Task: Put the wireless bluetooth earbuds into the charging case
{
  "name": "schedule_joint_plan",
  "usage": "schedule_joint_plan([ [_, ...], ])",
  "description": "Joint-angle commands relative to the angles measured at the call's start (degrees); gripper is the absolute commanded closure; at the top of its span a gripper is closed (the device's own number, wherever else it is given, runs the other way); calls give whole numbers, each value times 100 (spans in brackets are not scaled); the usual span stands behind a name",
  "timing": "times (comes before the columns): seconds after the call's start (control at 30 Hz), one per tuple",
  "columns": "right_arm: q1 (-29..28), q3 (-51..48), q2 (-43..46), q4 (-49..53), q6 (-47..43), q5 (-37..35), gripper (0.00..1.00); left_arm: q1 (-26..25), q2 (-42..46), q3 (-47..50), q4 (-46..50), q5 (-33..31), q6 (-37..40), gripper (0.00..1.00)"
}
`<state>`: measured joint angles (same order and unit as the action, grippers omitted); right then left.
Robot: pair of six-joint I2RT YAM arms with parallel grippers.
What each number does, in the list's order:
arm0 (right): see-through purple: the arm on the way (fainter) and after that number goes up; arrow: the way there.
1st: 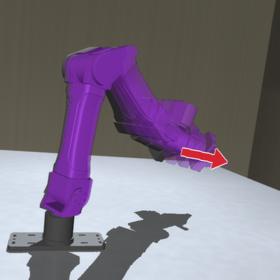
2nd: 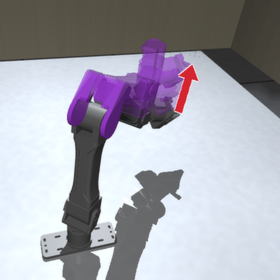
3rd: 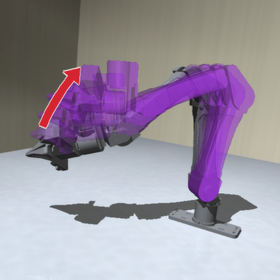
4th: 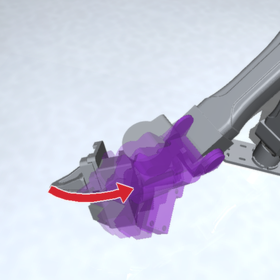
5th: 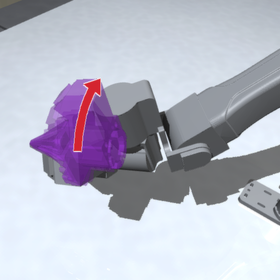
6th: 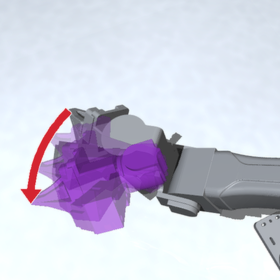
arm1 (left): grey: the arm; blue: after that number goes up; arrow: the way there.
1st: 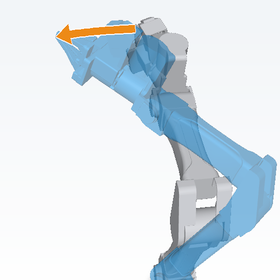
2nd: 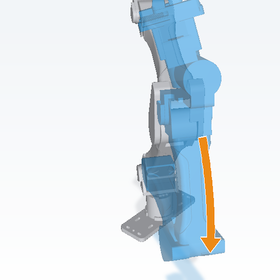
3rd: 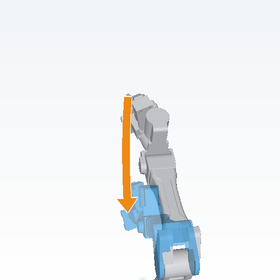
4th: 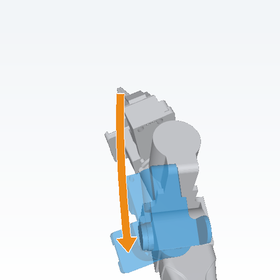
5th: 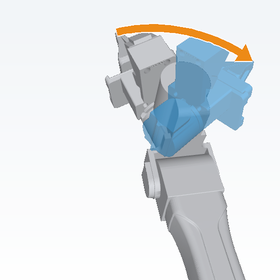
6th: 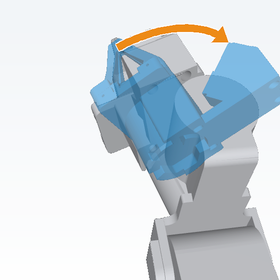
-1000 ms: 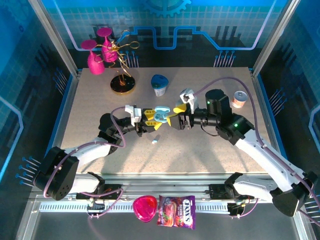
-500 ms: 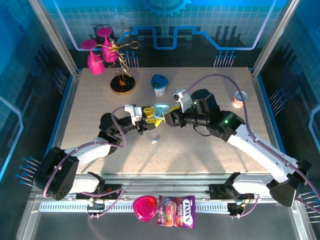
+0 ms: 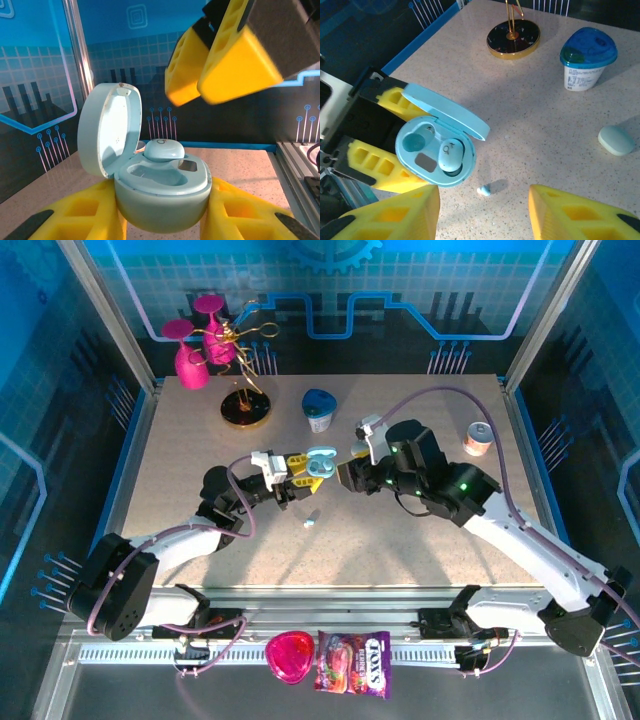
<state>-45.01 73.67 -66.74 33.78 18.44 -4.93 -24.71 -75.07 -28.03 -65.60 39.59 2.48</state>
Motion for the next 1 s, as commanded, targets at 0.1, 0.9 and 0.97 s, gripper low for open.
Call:
schedule_joint_plan([
  [0.1,-369,525,-300,398,-35,-560,62,-25,25,100,123,-167,570,68],
  [0.9,-416,858,-973,491,-68,-289,78,-25,-35,91,-377,85,210,67],
  [0.97,-414,821,-846,439,-35,-319,75,-25,-8,106,-268,31,316,67],
])
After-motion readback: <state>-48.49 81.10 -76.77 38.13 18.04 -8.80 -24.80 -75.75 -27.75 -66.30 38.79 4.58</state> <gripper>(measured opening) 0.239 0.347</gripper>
